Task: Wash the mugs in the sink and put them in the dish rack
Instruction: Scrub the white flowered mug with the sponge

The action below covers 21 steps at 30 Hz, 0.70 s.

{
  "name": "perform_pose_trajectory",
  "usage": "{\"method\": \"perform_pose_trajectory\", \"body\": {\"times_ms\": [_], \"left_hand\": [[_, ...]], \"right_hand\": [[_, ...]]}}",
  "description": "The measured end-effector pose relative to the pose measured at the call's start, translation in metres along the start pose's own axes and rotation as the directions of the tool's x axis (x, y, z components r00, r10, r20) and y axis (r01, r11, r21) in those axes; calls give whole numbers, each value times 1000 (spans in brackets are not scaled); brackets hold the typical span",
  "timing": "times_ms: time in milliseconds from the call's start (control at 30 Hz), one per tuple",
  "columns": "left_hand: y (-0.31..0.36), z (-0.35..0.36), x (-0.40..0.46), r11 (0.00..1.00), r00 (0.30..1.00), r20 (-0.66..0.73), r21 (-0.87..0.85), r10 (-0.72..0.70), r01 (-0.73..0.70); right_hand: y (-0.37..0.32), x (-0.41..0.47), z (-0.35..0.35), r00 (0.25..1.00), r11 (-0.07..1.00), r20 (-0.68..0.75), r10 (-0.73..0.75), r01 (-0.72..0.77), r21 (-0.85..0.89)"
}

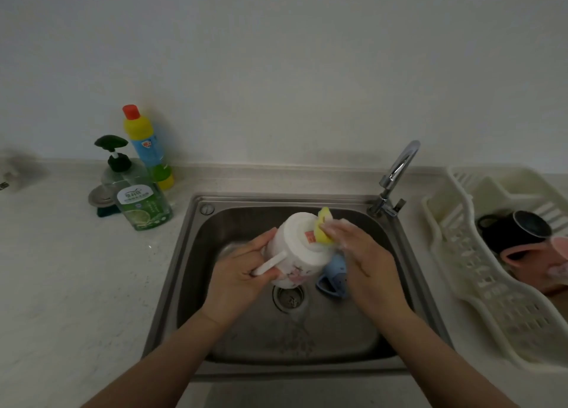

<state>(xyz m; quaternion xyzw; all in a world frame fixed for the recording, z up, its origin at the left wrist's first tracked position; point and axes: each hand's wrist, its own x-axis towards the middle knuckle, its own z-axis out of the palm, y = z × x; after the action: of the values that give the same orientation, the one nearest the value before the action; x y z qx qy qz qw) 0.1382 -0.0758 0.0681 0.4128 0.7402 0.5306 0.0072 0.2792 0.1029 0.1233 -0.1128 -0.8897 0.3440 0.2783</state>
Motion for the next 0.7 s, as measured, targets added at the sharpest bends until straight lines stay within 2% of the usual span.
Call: {"method": "perform_pose_trajectory", "body": {"times_ms": [67,100,167,233,333,400,567,667,700], "left_hand": [[1,6,-4,999,1000,18,-43,-20,21],[1,7,-4,998,1000,14,-64,-25,26],[-1,6,-4,997,1000,21,-74,1,0],[-2,4,-4,999,996,83,-31,45,-42],[1,7,0,999,987,160,41,-8,2],[4,8,4,999,982,185,44,-19,11],[4,7,11,1000,962,272,2,-23,23],[4,13,7,996,966,240,5,-93,94],[3,15,6,992,968,217,-1,-123,126]], "right_hand": [[-7,13,9,987,977,0,159,-157,147],[-11,15,11,987,974,10,158,-157,162],[-12,5,8,998,991,12,67,-67,112],[-6,-12,-1,1000,995,-20,3,-1,96],[1,-15,-3,996,983,-63,61,-50,175],[-2,-7,-1,996,983,-74,42,-28,181],[2,-10,-3,1000,999,-22,-17,18,39],[-9,15,0,987,988,93,134,-126,-91],[-17,24,3,977,980,146,155,-133,-152]]}}
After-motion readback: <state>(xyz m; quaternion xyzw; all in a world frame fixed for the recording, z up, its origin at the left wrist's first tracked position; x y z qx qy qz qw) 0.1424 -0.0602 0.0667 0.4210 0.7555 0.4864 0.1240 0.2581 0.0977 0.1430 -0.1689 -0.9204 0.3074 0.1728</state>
